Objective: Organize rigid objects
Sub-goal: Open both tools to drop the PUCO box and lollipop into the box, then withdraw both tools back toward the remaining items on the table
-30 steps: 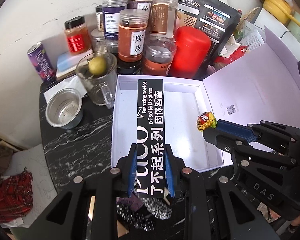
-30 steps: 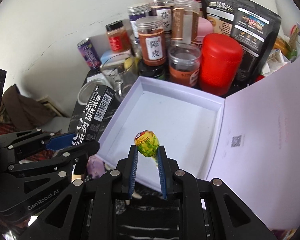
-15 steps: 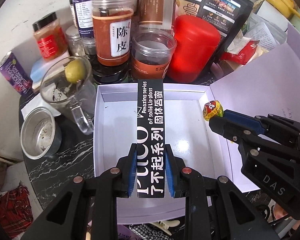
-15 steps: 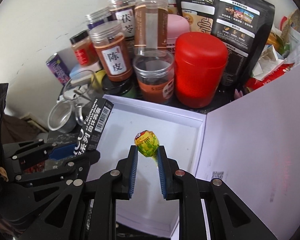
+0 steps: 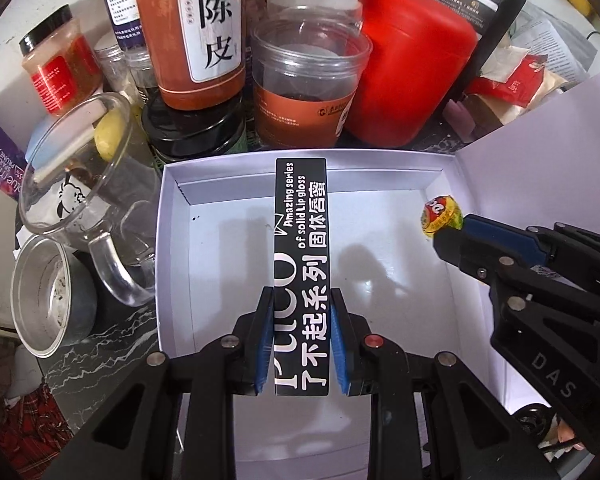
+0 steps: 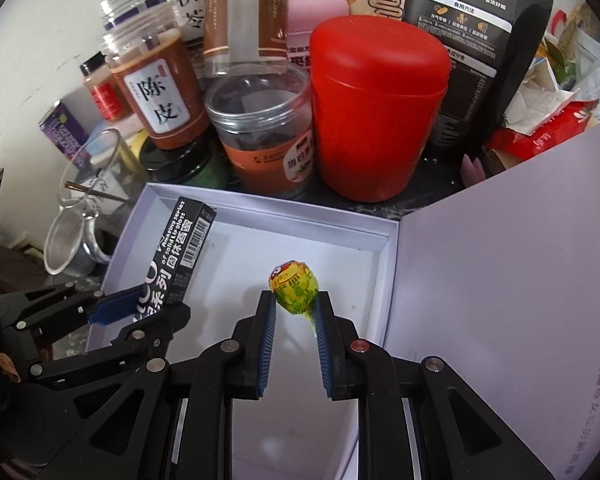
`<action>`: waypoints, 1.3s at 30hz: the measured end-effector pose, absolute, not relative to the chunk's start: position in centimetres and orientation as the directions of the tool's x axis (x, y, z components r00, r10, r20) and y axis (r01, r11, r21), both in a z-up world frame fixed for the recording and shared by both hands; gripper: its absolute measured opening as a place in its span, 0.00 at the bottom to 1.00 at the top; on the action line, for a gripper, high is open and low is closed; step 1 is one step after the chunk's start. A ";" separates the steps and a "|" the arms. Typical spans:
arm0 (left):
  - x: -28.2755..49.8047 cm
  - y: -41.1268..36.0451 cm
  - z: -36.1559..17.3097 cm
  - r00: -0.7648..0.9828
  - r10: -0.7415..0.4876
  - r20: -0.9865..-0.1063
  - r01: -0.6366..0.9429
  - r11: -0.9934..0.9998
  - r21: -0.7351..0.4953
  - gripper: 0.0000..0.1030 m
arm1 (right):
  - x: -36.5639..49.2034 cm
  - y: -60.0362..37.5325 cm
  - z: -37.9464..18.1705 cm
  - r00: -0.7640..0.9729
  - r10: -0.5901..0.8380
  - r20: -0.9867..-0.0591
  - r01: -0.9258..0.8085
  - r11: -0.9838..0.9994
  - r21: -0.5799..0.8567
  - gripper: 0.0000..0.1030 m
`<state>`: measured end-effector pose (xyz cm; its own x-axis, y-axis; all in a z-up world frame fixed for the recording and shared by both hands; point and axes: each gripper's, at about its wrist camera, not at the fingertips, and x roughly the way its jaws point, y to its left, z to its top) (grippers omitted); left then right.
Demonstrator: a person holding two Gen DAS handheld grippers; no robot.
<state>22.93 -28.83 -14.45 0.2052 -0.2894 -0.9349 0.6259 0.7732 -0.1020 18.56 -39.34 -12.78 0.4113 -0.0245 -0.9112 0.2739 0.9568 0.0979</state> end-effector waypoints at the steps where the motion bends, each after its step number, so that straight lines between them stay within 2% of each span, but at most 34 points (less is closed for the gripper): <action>1: 23.0 -28.9 -14.6 0.215 -0.281 -0.935 0.631 0.771 -0.087 0.24 | 18.7 -39.4 -13.0 0.406 -0.027 -0.913 0.277 0.956 0.095 0.19; 6: 23.3 -29.3 -15.3 0.199 -0.260 -0.945 0.628 0.774 -0.081 0.24 | 18.9 -39.3 -13.6 0.390 -0.059 -0.919 0.294 0.954 0.063 0.20; 9: 23.5 -29.4 -16.1 0.176 -0.220 -0.959 0.605 0.793 -0.071 0.24 | 19.0 -39.1 -13.8 0.378 -0.091 -0.921 0.292 0.956 0.025 0.33; 11: 23.4 -29.2 -16.2 0.177 -0.209 -0.962 0.595 0.801 -0.065 0.25 | 18.9 -39.0 -13.8 0.373 -0.107 -0.922 0.294 0.956 0.008 0.35; 13: 23.2 -29.1 -16.0 0.185 -0.203 -0.961 0.592 0.804 -0.056 0.30 | 18.8 -39.0 -13.6 0.374 -0.106 -0.921 0.296 0.955 0.010 0.35; 15: 23.0 -28.8 -15.6 0.195 -0.204 -0.959 0.593 0.804 -0.050 0.51 | 18.6 -39.1 -13.3 0.374 -0.116 -0.920 0.299 0.954 0.001 0.35; 17: 22.8 -28.6 -14.9 0.209 -0.216 -0.954 0.595 0.802 -0.051 0.61 | 18.4 -39.1 -12.9 0.377 -0.118 -0.919 0.298 0.955 0.000 0.35; 39: 20.7 -25.2 -5.0 0.329 -0.292 -0.898 0.562 0.825 -0.062 0.61 | 15.3 -36.9 -5.0 0.474 -0.124 -0.872 0.276 0.961 0.014 0.35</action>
<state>20.70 -25.23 -4.98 0.3293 -0.2916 -0.8980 0.5618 0.8249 -0.0619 15.31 -36.91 -4.97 0.4735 -0.1235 -0.8721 0.2760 0.9611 0.0137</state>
